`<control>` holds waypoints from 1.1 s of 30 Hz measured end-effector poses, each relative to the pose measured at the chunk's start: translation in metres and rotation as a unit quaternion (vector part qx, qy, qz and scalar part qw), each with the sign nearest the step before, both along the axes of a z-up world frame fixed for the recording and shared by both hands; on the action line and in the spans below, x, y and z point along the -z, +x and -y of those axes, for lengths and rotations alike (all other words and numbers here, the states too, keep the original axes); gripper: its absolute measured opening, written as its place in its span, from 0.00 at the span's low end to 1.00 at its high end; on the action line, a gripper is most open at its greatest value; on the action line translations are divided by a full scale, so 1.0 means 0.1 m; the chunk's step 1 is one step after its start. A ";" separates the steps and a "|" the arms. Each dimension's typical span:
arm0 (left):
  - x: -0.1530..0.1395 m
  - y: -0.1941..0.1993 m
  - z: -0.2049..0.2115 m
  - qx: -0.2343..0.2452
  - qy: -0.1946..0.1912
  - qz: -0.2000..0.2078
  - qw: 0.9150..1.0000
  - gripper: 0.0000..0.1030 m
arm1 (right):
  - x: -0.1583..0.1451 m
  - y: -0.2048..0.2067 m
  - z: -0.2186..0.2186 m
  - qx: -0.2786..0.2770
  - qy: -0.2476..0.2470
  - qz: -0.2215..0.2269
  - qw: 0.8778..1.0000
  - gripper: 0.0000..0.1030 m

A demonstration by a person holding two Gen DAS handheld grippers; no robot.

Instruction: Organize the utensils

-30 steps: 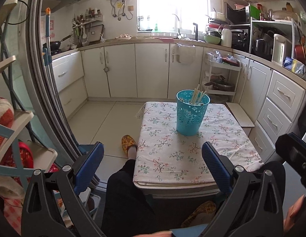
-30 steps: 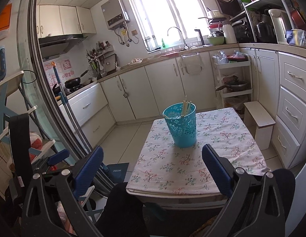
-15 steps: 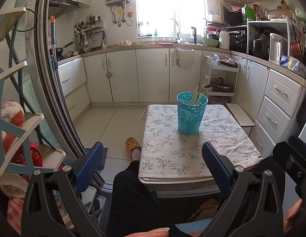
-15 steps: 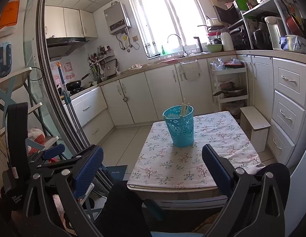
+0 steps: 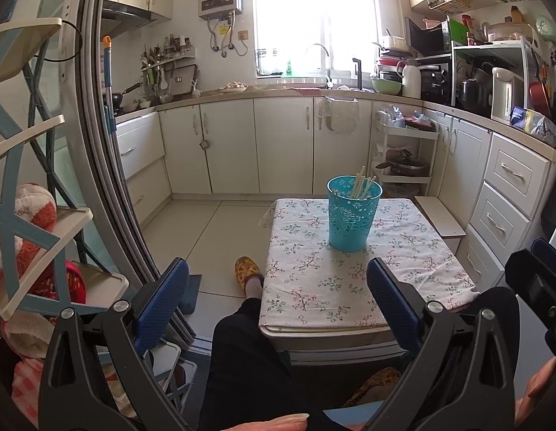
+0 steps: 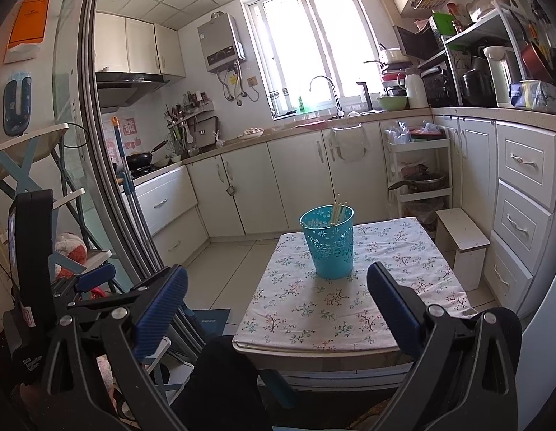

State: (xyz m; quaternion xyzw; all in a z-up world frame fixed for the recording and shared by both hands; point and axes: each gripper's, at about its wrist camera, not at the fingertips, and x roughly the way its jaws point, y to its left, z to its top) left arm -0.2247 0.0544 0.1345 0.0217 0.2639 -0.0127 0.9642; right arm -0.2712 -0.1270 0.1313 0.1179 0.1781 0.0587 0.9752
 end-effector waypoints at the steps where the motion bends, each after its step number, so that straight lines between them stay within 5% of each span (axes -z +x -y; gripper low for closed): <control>1: 0.00 0.00 0.00 -0.001 0.001 0.000 1.000 0.93 | 0.00 -0.01 0.00 0.000 -0.001 0.002 1.000 0.93; 33: -0.02 -0.07 -0.02 -0.009 0.005 0.007 1.000 0.93 | -0.05 -0.09 -0.04 -0.001 -0.012 0.015 1.000 0.93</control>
